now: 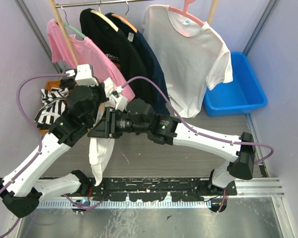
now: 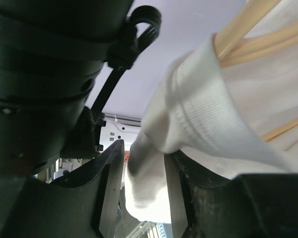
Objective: Place the t-shirt on the hanger
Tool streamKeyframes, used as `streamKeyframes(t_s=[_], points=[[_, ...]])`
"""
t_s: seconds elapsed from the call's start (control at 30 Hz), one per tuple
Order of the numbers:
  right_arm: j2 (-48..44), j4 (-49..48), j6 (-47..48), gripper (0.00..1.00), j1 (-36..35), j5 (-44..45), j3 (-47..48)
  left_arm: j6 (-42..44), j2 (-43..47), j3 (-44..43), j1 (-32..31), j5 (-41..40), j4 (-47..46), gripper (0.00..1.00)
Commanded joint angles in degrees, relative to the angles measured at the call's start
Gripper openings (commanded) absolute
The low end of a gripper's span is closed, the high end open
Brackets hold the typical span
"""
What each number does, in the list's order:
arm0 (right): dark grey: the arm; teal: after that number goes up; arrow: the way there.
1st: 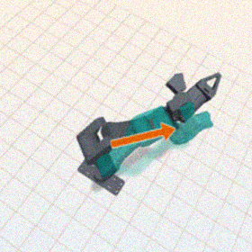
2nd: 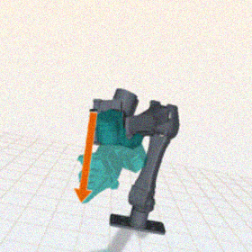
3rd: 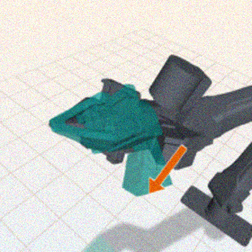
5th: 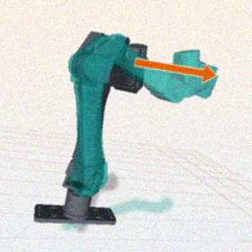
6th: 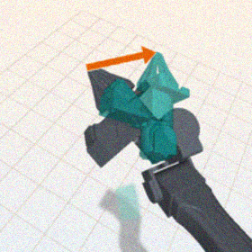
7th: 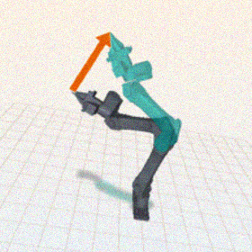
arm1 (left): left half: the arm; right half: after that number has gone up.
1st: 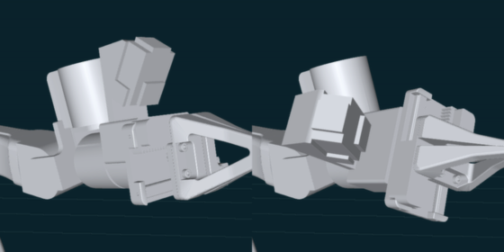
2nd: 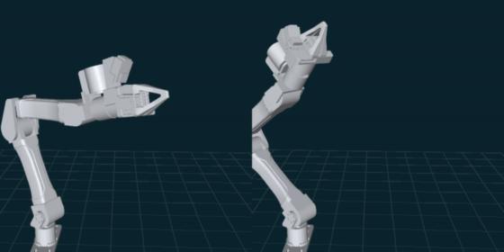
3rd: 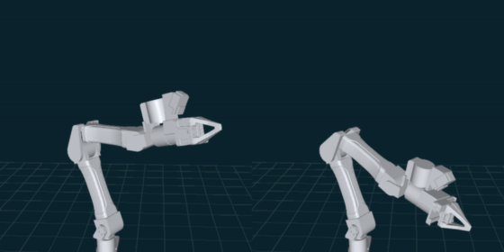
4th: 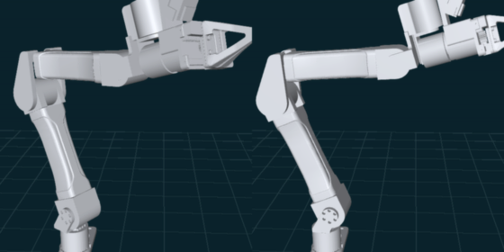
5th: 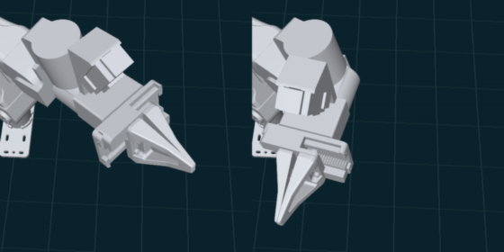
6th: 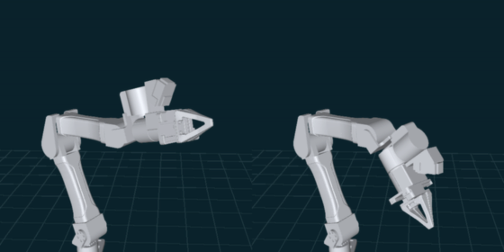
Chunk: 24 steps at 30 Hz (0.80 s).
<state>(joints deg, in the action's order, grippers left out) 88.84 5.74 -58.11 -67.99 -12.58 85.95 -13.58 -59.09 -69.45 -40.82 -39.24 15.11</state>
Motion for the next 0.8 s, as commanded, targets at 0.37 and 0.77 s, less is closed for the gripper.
streamKeyframes(t_s=[0.37,0.77], points=[[-0.5,-3.6,-0.8,0.02,-0.6,-0.9,2.1,-5.7,2.0,-7.2,-0.2,1.8,6.7,0.01],[-8.8,-6.5,-2.3,0.01,-0.8,-5.1,-8.1,-5.9,3.6,-7.2,-0.3,4.4,6.8,0.39]])
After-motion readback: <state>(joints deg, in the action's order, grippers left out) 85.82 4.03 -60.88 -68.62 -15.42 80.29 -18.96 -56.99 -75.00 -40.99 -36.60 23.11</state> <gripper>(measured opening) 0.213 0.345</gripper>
